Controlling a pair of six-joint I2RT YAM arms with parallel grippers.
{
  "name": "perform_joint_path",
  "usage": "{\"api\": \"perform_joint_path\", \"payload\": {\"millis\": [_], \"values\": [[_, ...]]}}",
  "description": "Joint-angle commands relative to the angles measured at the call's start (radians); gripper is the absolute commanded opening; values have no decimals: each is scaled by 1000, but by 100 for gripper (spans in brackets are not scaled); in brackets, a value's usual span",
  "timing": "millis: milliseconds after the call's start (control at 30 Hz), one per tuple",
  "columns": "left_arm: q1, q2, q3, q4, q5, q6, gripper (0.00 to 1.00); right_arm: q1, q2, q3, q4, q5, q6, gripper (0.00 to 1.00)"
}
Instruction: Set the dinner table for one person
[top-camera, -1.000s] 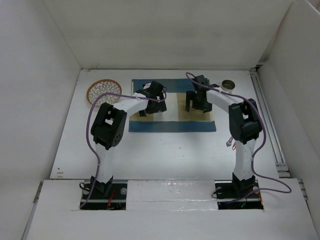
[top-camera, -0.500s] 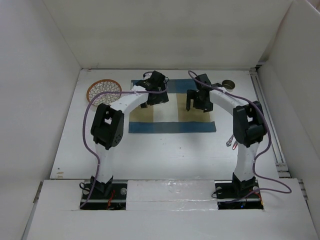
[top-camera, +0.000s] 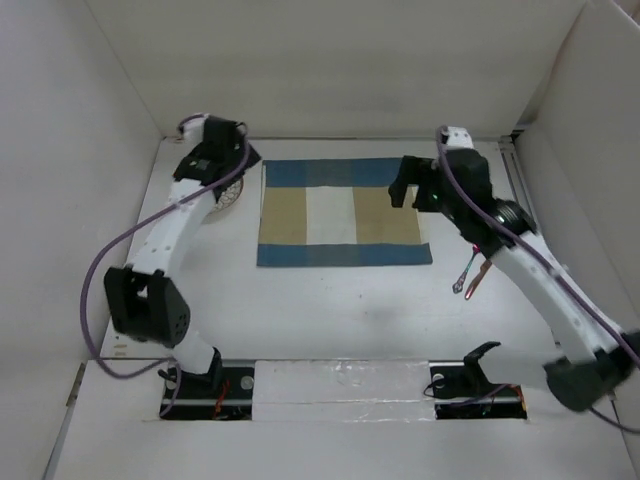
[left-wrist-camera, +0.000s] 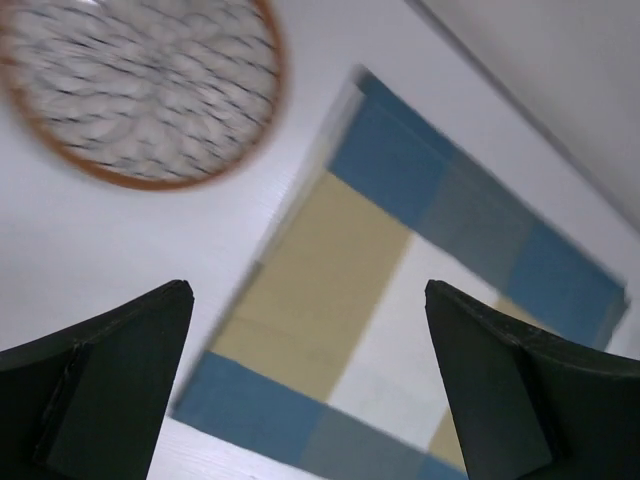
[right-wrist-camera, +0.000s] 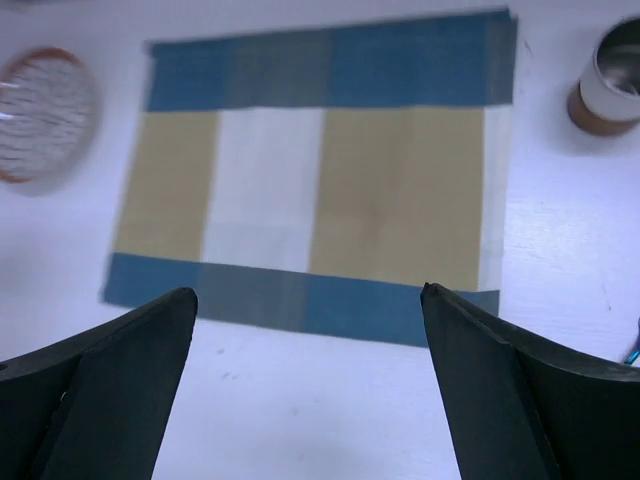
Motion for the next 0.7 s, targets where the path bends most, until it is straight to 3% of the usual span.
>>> {"api": "perform_joint_path", "payload": {"millis": [0,133,267,400,467,667], "values": [[140,-197,-170,99,-31,-85,99,44,-251,-99,58,57,-10,100],[397,-232,-333,185,124,-105,99,66,-440,-153,12,-41,-22,100],[508,-132,-385,248,229,-128,99,78,-540,-179,-55,-110,-35,100],[528,20,-297,236,264,-137,99,78,-613,-155,-81,-211,-55,100],[528,73,-296,314,284,-137,99,78,-632,-155,-81,-271,-65,100],[528,202,-229,340,295,-137,99,78,-684,-176,-100,-302,-65,100]]}}
